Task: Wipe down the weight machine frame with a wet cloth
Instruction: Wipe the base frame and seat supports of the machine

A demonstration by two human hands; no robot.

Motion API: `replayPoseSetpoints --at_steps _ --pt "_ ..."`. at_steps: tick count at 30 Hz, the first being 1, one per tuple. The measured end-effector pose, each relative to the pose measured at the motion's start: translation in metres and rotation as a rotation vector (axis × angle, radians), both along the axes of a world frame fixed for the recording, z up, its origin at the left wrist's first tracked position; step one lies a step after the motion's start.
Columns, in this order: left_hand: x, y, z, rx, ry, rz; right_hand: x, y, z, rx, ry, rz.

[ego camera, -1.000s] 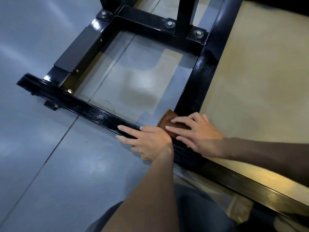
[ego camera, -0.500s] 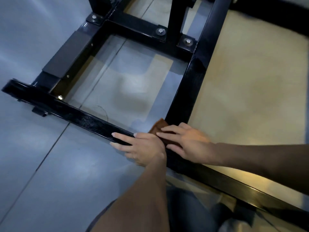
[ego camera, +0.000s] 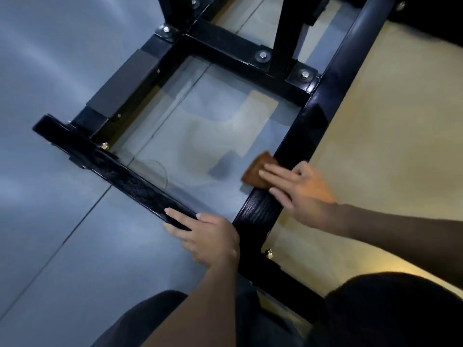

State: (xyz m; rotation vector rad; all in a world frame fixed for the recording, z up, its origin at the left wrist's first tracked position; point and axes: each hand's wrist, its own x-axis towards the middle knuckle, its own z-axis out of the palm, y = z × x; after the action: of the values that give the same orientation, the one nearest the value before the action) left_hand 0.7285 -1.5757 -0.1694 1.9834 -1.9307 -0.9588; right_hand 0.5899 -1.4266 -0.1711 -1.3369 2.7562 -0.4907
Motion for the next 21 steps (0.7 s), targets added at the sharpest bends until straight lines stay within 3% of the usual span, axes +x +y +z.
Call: replayPoseSetpoints --at_steps 3,5,7,14,16,18,21 --pt "-0.002 -0.001 0.001 0.005 -0.033 0.032 0.017 -0.007 -0.002 0.012 0.008 0.443" --pt "-0.003 0.000 0.002 0.014 -0.042 0.047 0.002 -0.005 -0.007 0.001 0.046 0.540" --pt "-0.005 0.000 0.003 -0.002 -0.048 0.045 -0.025 -0.001 -0.012 -0.048 0.019 0.383" --pt "-0.002 -0.001 -0.001 0.011 -0.069 0.049 -0.124 0.013 -0.009 -0.057 -0.032 -0.567" --pt "-0.004 0.000 0.002 0.015 -0.046 0.061 -0.121 0.000 -0.007 -0.012 -0.122 -0.688" --pt "-0.006 0.001 0.007 0.018 -0.017 0.039 -0.099 -0.004 -0.006 0.011 -0.067 -0.450" --pt "-0.006 -0.001 0.008 -0.002 -0.014 -0.009 -0.063 0.016 -0.002 0.050 -0.089 0.196"
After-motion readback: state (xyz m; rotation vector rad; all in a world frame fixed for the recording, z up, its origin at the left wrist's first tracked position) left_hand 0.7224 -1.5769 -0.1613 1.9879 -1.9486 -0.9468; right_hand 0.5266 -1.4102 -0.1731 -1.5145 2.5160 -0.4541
